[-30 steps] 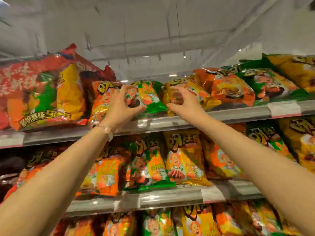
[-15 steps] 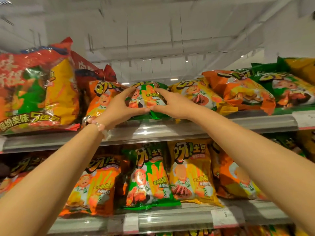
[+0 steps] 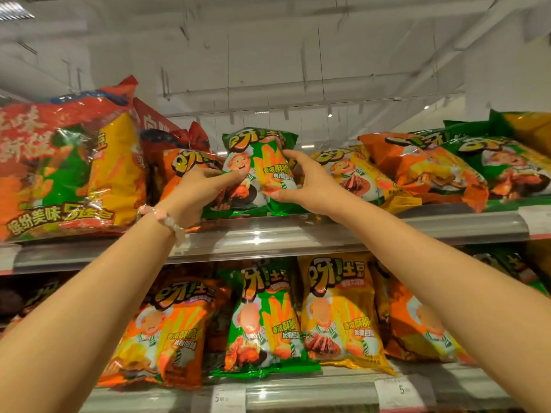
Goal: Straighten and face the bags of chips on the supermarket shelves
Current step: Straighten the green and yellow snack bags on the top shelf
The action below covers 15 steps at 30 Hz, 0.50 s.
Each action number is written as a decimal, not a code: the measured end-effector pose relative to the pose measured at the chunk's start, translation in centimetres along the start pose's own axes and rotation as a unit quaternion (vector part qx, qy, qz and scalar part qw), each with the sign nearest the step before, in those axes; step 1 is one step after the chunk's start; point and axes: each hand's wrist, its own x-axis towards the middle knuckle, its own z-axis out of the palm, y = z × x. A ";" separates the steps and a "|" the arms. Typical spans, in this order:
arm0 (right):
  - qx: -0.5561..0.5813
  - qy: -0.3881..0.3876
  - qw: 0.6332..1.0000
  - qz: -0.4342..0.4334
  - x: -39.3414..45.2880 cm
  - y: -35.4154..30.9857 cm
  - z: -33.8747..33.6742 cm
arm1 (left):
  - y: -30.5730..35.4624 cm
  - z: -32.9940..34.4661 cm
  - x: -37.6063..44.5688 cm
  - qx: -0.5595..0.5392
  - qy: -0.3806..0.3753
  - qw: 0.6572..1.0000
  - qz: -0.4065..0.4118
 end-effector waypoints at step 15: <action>0.139 0.072 0.988 0.007 -0.6 -2.4 -0.6 | 4.3 -0.7 -1.3 0.012 0.017 0.992 0.127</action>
